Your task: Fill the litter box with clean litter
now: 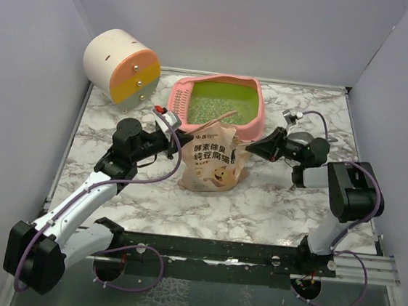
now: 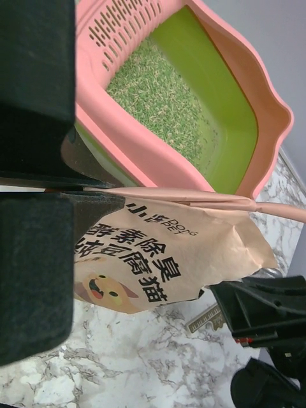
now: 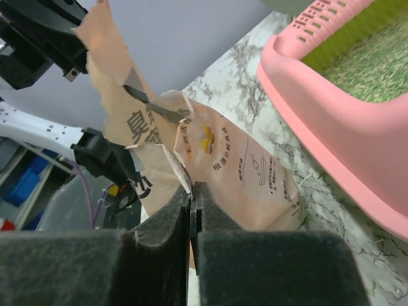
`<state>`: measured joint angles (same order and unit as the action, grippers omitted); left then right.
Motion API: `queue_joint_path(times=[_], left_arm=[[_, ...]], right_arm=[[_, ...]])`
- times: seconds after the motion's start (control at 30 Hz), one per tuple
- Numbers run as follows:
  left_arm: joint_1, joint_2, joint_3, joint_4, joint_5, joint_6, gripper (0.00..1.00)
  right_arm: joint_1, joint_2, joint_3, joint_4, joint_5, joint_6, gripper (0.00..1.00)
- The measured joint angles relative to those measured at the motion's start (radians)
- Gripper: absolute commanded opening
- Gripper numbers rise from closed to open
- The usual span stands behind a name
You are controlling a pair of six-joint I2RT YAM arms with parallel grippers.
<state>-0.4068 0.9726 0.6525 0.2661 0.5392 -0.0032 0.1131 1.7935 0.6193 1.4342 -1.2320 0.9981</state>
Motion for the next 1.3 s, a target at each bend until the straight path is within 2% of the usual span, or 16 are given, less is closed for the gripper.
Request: queue_joint_path(times=[0.2,0.43,0.6,0.83,1.1,1.13,1.2,1.3], left_arm=[[-0.001,0.036,0.105,-0.132,-0.040,0.079,0.00],[0.004,0.095,0.178,-0.191,-0.046,0.137,0.00],[0.021,0.090,0.155,-0.189,-0.047,0.154,0.00],[0.029,0.079,0.134,-0.200,-0.049,0.143,0.00],[0.034,0.136,0.247,-0.375,-0.005,0.109,0.00],[0.039,0.144,0.261,-0.394,0.008,0.104,0.02],[0.050,0.145,0.264,-0.417,0.040,0.088,0.40],[0.061,0.102,0.214,-0.397,0.063,0.061,0.75]], right_arm=[[0.005,-0.251,-0.076,-0.202,0.097,-0.170,0.01],[0.010,-0.487,-0.130,-0.504,0.208,-0.324,0.01],[0.005,-0.538,-0.151,-0.644,0.265,-0.402,0.01],[-0.034,-0.544,-0.210,-0.676,0.297,-0.388,0.01],[-0.066,-0.536,-0.195,-0.761,0.228,-0.317,0.01],[-0.069,-0.536,-0.192,-0.773,0.219,-0.314,0.01],[-0.071,-0.542,-0.180,-0.816,0.199,-0.316,0.02],[-0.074,-0.575,-0.156,-0.908,0.190,-0.349,0.12]])
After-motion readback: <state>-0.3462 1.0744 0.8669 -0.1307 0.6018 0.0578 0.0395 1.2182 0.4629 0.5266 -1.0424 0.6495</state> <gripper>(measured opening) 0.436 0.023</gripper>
